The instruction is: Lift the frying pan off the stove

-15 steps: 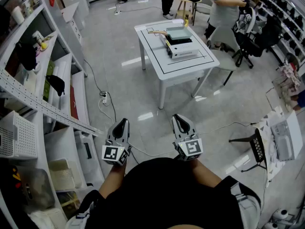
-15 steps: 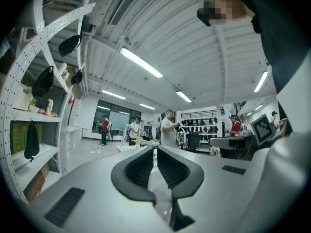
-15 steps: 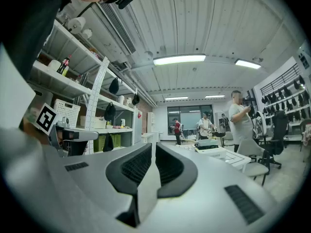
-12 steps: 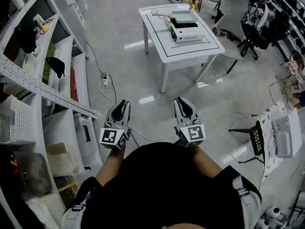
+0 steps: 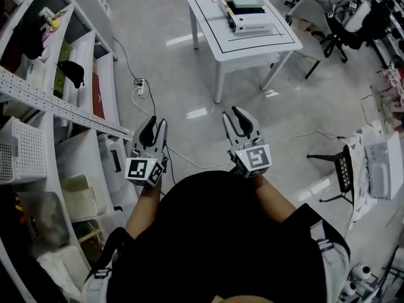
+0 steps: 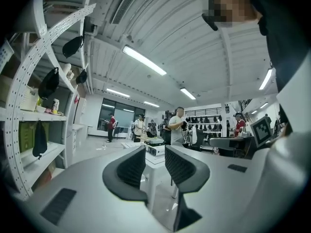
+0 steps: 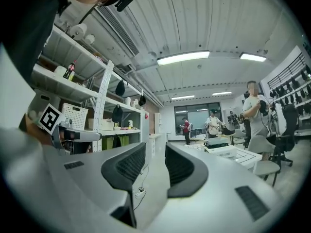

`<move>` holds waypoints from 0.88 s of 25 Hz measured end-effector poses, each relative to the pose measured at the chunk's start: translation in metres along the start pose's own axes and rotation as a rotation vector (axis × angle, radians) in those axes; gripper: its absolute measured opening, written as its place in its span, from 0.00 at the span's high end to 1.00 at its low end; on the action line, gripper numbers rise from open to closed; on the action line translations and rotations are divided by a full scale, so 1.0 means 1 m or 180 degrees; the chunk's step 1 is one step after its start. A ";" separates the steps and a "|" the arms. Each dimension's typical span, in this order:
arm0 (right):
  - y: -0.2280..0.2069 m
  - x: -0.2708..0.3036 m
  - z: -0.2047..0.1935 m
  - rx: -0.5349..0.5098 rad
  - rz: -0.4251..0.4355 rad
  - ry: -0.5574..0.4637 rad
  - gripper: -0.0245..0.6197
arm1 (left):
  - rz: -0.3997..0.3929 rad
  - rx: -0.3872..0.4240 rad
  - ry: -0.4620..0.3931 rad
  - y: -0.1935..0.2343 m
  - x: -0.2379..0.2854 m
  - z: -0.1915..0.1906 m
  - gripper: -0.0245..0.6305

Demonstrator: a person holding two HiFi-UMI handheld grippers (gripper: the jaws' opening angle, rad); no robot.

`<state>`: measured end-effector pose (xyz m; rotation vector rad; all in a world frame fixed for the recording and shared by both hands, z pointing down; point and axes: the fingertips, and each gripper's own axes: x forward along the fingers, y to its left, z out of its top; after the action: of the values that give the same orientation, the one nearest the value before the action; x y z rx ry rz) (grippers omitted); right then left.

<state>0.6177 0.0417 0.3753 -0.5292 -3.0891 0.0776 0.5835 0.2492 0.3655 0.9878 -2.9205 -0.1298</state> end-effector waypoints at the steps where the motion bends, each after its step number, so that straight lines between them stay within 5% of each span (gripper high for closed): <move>1: 0.001 -0.001 -0.003 0.0026 0.0003 0.0018 0.77 | 0.0005 -0.0018 0.0008 0.000 -0.001 -0.001 0.78; 22: -0.034 -0.005 -0.018 0.0243 0.0218 -0.0110 0.75 | 0.0081 -0.0138 0.0099 -0.007 0.017 -0.015 0.78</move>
<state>0.6114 0.0093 0.3947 -0.6373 -3.0860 0.2064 0.5753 0.2320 0.3807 0.9374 -2.8881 -0.1742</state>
